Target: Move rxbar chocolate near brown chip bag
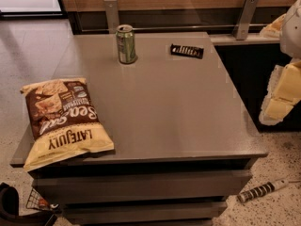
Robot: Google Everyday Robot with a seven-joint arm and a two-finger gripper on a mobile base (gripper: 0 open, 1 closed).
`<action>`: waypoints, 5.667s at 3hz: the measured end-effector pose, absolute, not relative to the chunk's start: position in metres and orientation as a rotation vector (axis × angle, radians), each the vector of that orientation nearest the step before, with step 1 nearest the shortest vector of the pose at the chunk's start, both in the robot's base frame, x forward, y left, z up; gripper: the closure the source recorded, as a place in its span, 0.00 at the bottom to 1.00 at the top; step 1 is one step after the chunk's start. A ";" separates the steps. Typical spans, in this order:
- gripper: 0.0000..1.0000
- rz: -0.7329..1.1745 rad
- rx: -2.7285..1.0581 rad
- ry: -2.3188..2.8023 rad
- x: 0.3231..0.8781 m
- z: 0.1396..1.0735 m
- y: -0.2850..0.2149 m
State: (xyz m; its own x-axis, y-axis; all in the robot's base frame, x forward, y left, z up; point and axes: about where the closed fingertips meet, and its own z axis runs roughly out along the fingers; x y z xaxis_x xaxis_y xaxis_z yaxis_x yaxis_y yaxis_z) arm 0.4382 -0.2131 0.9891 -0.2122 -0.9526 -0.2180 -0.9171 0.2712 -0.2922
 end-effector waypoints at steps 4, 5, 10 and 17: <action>0.00 0.006 -1.301 2.206 0.518 0.963 -0.293; 0.00 0.115 -1.131 2.039 0.561 0.956 -0.306; 0.00 0.335 -0.938 1.694 0.703 0.963 -0.301; 0.00 0.574 -0.827 1.781 0.804 0.847 -0.194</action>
Offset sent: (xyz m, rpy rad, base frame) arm 0.0533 -0.0572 -0.0038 0.0626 -0.0253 -0.1502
